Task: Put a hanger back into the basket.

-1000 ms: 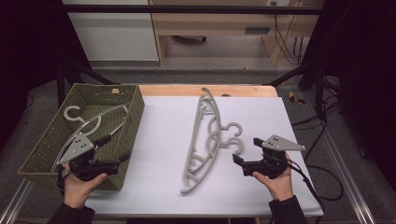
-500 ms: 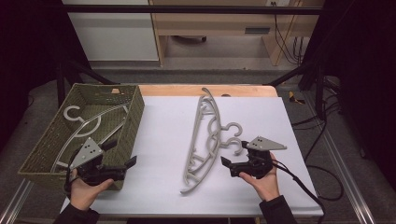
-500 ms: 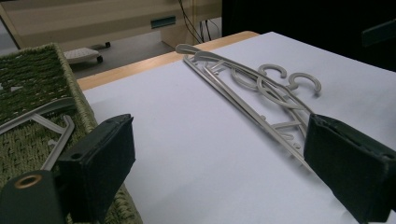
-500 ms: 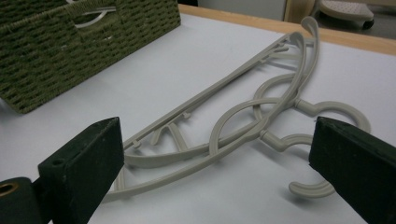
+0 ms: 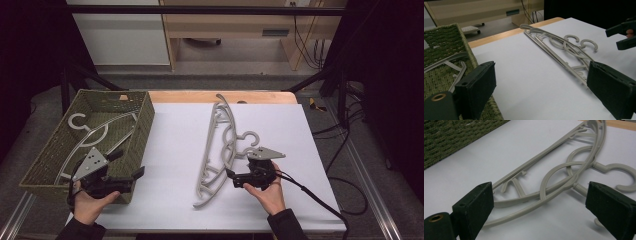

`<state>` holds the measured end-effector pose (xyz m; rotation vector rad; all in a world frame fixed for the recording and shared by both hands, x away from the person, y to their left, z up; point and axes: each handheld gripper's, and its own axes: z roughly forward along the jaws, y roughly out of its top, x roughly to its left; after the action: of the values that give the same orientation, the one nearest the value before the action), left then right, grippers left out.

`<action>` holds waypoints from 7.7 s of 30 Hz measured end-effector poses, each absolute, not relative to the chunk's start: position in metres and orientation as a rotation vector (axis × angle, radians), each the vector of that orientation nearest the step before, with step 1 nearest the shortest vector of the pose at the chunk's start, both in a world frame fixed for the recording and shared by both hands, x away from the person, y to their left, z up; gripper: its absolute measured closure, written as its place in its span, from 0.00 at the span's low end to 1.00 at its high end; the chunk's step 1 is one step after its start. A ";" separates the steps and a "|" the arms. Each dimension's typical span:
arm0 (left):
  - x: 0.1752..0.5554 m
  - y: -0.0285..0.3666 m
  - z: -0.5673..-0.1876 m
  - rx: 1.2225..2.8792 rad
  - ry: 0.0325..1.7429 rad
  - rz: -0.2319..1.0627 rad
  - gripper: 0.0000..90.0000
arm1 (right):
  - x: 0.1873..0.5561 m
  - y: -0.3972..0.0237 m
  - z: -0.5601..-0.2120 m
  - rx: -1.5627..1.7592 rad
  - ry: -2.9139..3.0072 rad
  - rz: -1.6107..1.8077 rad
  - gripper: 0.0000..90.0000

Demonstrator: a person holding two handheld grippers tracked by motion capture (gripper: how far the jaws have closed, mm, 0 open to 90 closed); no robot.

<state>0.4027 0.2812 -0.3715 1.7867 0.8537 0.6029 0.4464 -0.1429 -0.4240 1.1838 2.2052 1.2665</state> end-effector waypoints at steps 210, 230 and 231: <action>0.401 0.278 -0.370 1.829 0.826 0.610 0.10 | 0.467 -0.145 -0.465 1.160 2.588 0.932 0.90; 0.397 0.274 -0.363 1.854 0.799 0.597 0.09 | 0.452 -0.168 -0.417 1.075 2.583 1.147 0.92; 0.396 0.272 -0.363 1.863 0.793 0.594 0.09 | 0.451 -0.168 -0.415 1.067 2.580 1.153 0.92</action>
<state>0.3962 0.2723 -0.3629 1.8627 0.7935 0.5940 0.4512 -0.1684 -0.4151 1.0665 2.5804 1.1533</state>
